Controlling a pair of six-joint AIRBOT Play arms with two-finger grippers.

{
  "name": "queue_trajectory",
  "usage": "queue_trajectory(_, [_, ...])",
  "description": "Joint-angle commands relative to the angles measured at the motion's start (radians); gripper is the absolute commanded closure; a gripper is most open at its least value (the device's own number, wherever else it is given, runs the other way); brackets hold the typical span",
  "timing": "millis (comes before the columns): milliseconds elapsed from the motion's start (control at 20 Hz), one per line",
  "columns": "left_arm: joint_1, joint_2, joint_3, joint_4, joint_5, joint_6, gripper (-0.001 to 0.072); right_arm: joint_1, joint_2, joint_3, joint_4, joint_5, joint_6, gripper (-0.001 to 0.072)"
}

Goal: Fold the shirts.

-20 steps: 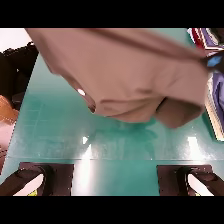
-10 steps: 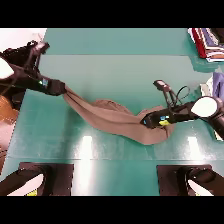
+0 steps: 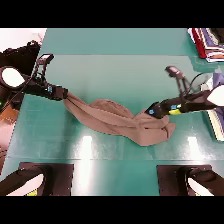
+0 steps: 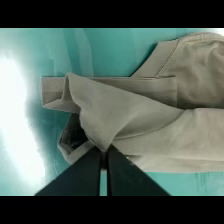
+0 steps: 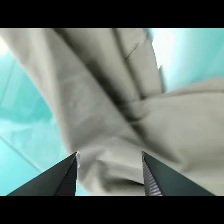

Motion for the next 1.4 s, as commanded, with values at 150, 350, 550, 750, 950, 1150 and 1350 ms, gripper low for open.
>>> queue_trajectory(150, [0.000,0.000,-0.004,-0.011,0.011,0.000,0.0679,-0.340,-0.066,0.013,0.003,0.113,-0.129,0.0263])
queue_trajectory(350, [0.000,-0.001,-0.004,-0.012,0.016,-0.001,0.0679,-0.508,-0.252,-0.063,0.012,0.077,-0.230,0.0286])
queue_trajectory(550, [0.000,-0.001,-0.004,-0.012,0.017,-0.008,0.0679,-0.525,-0.449,-0.020,0.060,0.010,-0.295,0.0286])
queue_trajectory(750, [0.000,-0.001,-0.004,-0.012,0.016,-0.009,0.0679,-0.473,-0.602,0.083,0.089,0.021,-0.297,0.0288])
queue_trajectory(950, [0.000,-0.001,-0.004,-0.012,0.016,-0.008,0.0679,-0.402,-0.684,0.144,0.081,0.050,-0.297,0.0354])
queue_trajectory(1150, [0.000,0.000,-0.004,-0.012,0.015,-0.008,0.0679,-0.377,-0.691,0.175,0.051,0.058,-0.297,0.0595])
queue_trajectory(1350, [0.002,0.034,0.034,0.028,0.017,-0.020,0.0680,-0.377,-0.632,0.243,0.051,0.068,-0.297,0.0696])
